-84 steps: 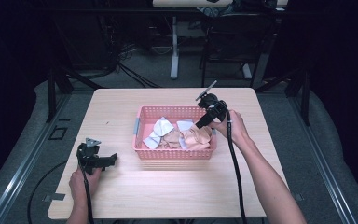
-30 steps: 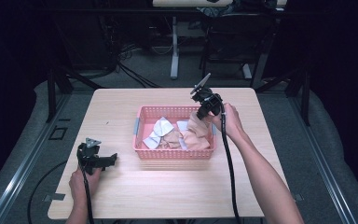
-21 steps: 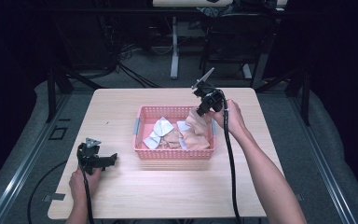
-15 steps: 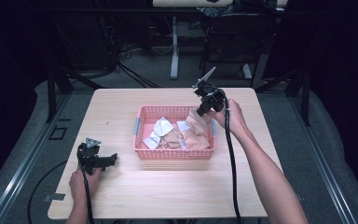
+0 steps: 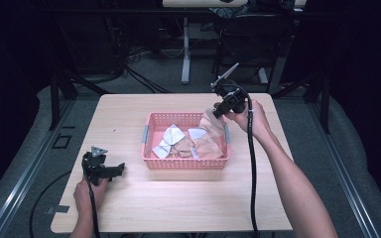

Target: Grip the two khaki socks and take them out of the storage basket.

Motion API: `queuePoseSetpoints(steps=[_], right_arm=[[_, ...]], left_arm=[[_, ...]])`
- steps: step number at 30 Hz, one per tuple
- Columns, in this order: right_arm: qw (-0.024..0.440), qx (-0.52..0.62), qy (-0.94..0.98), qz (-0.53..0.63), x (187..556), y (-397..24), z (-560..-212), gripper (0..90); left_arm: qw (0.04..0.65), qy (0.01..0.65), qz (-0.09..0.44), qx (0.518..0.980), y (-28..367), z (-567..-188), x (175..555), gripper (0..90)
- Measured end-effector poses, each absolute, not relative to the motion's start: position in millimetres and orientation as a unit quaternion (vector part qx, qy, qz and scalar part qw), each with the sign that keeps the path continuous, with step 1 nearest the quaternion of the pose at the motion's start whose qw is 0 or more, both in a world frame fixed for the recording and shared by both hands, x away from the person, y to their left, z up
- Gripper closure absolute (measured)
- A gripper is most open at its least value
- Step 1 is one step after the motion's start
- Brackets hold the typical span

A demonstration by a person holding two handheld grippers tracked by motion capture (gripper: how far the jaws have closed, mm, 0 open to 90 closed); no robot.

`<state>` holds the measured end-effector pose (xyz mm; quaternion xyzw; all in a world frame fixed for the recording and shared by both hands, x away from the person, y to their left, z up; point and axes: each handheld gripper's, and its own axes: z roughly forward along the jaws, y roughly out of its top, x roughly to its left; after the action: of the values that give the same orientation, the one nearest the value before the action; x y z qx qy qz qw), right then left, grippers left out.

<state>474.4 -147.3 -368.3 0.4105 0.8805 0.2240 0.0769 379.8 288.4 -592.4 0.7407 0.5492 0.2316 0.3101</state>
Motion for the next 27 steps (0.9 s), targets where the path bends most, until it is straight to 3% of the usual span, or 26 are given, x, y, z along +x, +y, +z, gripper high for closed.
queuePoseSetpoints(steps=[15,27], right_arm=[[0.089,0.426,0.869,0.237,462.8,-181.0,-347.2,86.6],[0.090,0.452,0.860,0.221,459.5,-220.3,-353.3,86.6]], left_arm=[[0.309,0.550,0.231,0.741,288.3,-592.3,379.6,1.0],[0.309,0.550,0.231,0.741,288.3,-592.3,379.6,1.0]])
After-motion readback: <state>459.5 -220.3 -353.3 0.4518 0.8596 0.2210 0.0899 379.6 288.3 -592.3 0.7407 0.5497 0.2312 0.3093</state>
